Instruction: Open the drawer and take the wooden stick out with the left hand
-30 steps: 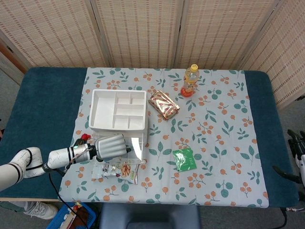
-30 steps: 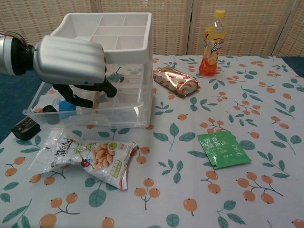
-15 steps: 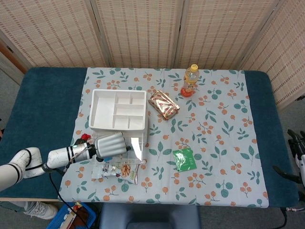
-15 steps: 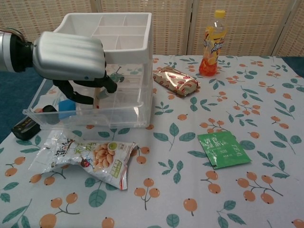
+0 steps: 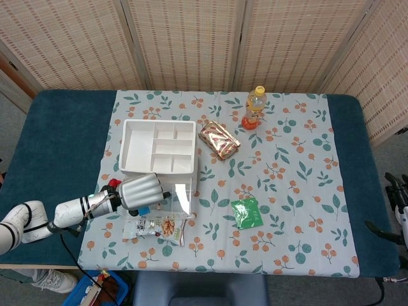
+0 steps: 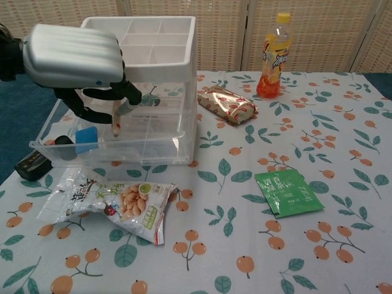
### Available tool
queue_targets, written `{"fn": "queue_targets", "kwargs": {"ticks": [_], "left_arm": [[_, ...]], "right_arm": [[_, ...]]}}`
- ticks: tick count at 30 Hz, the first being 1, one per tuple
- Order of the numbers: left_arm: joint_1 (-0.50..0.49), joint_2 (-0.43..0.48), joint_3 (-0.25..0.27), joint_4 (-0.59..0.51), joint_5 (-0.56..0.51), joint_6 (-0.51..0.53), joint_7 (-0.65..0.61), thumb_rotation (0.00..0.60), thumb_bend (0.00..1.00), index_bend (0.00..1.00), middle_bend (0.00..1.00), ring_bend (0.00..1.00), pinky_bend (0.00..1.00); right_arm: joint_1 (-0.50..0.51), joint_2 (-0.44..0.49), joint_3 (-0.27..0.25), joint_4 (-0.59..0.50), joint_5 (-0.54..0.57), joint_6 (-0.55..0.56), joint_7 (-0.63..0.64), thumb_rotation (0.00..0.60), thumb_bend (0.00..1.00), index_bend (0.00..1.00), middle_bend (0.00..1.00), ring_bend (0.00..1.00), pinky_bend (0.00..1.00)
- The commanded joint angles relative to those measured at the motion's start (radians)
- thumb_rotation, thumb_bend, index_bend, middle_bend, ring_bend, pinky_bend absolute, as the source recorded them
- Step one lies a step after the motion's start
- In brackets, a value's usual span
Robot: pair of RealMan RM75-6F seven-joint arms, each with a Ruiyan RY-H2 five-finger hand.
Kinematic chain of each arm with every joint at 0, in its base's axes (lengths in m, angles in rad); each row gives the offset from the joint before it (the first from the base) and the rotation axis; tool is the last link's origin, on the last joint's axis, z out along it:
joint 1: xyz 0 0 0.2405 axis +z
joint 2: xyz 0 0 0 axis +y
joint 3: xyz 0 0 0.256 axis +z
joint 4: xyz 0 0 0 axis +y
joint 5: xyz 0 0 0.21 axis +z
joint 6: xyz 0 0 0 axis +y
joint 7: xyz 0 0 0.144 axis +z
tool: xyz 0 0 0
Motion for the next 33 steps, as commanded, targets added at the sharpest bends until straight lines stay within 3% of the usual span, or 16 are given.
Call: {"fn": "queue_targets", "kwargs": {"ticks": [1, 19, 33], "left_arm": [[0.021, 0.028, -0.007, -0.029, -0.015, 0.021, 0.008, 0.6, 0.34, 0.63, 0.88, 1.0, 1.0], [0.206, 0.189, -0.013, -0.189, -0.082, 0.147, 0.085, 0.6, 0.34, 0.63, 0.88, 1.0, 1.0], [0.368, 0.189, 0.035, -0.202, -0.069, 0.174, 0.198, 0.6, 0.34, 0.63, 0.88, 1.0, 1.0]], "right_arm": [[0.001, 0.0, 0.0, 0.001, -0.001, 0.0, 0.002, 0.6, 0.11, 0.0, 0.13, 0.08, 0.13], [0.007, -0.005, 0.001, 0.016, -0.015, 0.001, 0.024, 0.6, 0.11, 0.0, 0.13, 0.08, 0.13], [0.018, -0.003, 0.001, 0.014, -0.027, -0.005, 0.025, 0.6, 0.11, 0.0, 0.13, 0.08, 0.13]]}}
